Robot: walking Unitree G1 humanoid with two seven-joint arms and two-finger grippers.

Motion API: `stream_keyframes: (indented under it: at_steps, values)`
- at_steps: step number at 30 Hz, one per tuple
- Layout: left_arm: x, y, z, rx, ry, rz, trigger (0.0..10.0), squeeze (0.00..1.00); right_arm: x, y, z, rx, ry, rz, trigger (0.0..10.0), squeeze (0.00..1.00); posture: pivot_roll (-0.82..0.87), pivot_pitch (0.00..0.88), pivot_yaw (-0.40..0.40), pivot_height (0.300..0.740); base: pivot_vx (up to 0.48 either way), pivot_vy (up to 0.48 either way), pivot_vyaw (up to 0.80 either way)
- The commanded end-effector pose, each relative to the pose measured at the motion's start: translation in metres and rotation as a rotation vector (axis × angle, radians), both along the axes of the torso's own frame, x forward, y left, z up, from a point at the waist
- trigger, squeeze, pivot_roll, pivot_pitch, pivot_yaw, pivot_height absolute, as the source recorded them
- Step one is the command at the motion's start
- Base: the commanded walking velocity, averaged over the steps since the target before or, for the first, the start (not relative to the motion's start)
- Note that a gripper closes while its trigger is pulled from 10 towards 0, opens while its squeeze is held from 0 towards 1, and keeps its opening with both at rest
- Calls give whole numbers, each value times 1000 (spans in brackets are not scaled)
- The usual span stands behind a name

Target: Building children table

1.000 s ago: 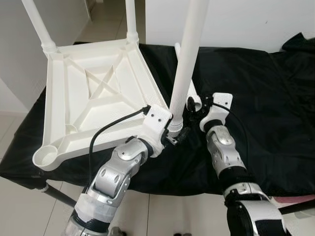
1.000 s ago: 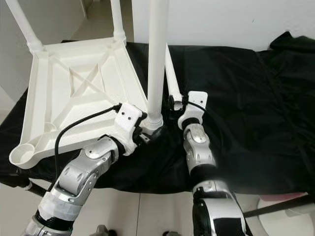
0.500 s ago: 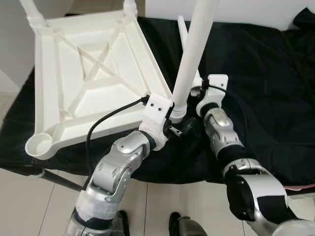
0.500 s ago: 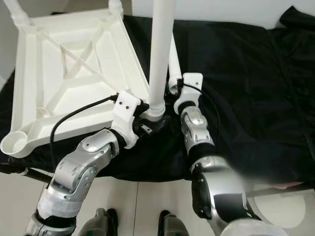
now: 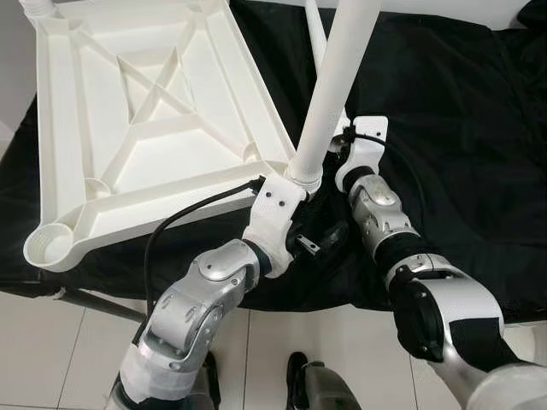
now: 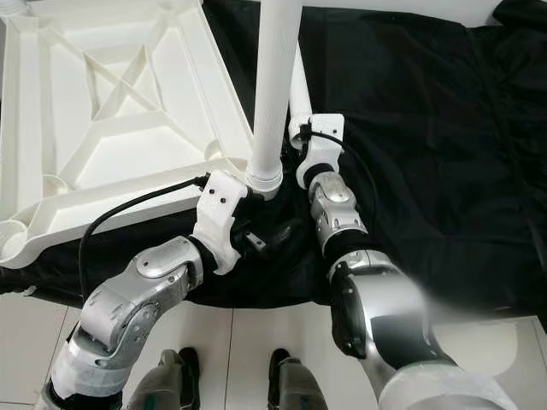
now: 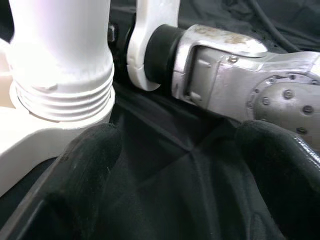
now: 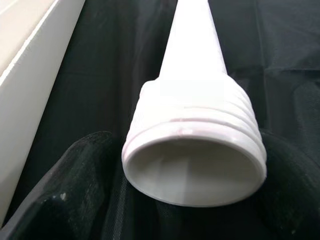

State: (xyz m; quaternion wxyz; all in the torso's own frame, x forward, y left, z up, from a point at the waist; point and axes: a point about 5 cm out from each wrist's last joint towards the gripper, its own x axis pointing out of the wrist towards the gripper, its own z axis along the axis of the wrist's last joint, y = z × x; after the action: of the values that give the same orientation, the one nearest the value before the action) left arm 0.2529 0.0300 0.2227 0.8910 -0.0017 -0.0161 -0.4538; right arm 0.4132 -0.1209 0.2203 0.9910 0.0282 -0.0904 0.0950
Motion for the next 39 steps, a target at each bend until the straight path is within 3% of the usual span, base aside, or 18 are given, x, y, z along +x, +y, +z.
stream_keyframes:
  at_steps: [1,2,3,4,5,10,11,16,17,19,25,27,29,32,39]
  values:
    - [-6,-3,0,10,6,-45,10000,0,0,0,-5,-6,21,0,10000,0,156,317,-39,740,0,0,0]
    - [-6,-3,0,10,6,-45,10000,0,0,0,-5,-6,21,0,10000,0,156,317,-39,740,0,0,0]
    - [-6,-2,1,8,1,-36,10000,0,1,0,-3,-8,21,-4,4824,0,160,320,-44,740,0,0,0]
    - [-6,-2,2,5,-1,-30,10000,0,1,1,-2,-10,21,-7,4824,0,160,320,-44,740,0,0,0]
    - [-5,-1,3,6,-8,-15,10000,0,2,1,1,-12,14,-7,510,0,162,320,-46,740,0,0,0]
    - [-5,-1,3,8,-8,-9,10000,0,2,1,2,-15,9,-5,510,0,162,320,-46,740,0,0,0]
    - [-4,0,3,10,-12,0,10000,0,2,1,3,-11,7,-7,0,0,163,324,-45,740,0,0,0]
    - [-3,2,3,11,-18,11,10000,0,2,1,3,-10,0,-20,0,0,162,323,-46,740,0,0,0]
    - [-3,3,4,7,-20,15,10000,0,2,1,4,-19,-13,-33,9529,0,158,322,-45,740,0,0,0]
    - [-3,4,4,2,-26,18,10000,0,1,2,4,-27,-35,-34,10000,0,152,315,-44,740,0,0,0]
    - [-3,5,3,-5,-28,21,10000,0,-1,3,4,-35,-73,-39,10000,0,146,306,-42,740,0,0,0]
    - [1,9,2,-8,-45,49,10000,0,-8,3,7,-59,-192,-43,10000,0,118,285,-31,740,0,0,0]
    - [1,9,2,-8,-45,49,10000,0,-8,3,7,-59,-192,-43,10000,0,118,285,-31,740,0,0,0]
    - [7,13,3,-12,-61,69,10000,0,-16,4,10,-70,-286,-34,10000,0,100,274,-20,740,0,0,0]
    - [14,16,6,-32,-74,78,10000,0,-24,4,18,-73,-388,-58,10000,0,86,255,-10,740,0,0,0]
